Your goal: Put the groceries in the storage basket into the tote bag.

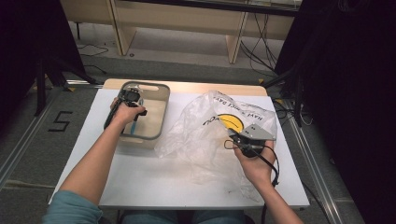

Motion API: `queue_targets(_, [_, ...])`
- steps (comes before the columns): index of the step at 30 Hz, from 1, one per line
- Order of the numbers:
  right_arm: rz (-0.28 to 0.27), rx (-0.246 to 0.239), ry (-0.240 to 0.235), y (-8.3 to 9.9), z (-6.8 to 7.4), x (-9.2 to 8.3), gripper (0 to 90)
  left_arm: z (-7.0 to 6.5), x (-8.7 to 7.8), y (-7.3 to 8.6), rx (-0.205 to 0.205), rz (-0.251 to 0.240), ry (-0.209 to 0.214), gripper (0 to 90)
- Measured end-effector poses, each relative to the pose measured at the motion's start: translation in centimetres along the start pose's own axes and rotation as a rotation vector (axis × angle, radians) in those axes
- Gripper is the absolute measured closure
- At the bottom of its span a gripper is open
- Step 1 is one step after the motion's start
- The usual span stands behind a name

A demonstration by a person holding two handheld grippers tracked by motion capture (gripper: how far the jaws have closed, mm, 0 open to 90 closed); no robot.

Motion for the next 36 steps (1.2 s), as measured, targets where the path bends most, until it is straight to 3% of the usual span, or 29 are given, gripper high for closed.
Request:
queue_targets(10, [-0.002, -0.001, 0.0, 0.0, 0.0, 0.0, 90.0, 0.3, 0.9, 0.5, -0.032, 0.028, 0.004, 47.7])
queue_targets(15, [-0.001, 0.0, 0.0, 0.0, -0.1, 0.0, 90.0, 0.7, 1.2, 0.8, -0.073, 0.03, 0.018, 51.1])
queue_targets(24, [0.002, -0.001, -0.003, 0.1, 0.1, 0.0, 90.0, 0.5, 1.2, 0.8, -0.087, 0.032, 0.05, 59.0])
queue_targets(36, [0.0, -0.002, -0.003, 0.0, 0.0, -0.1, 90.0, 0.8, 1.1, 0.9, -0.114, 0.038, 0.039, 71.9])
Point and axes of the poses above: each handheld gripper's, and its own axes: x roughly forward along the jaws, y roughly out of its underside, z roughly to its left, the point moved 7 cm from there along x, roughly forward along the jaws, and after that the axes turned 5 degrees about y, right-handed, at the moved point
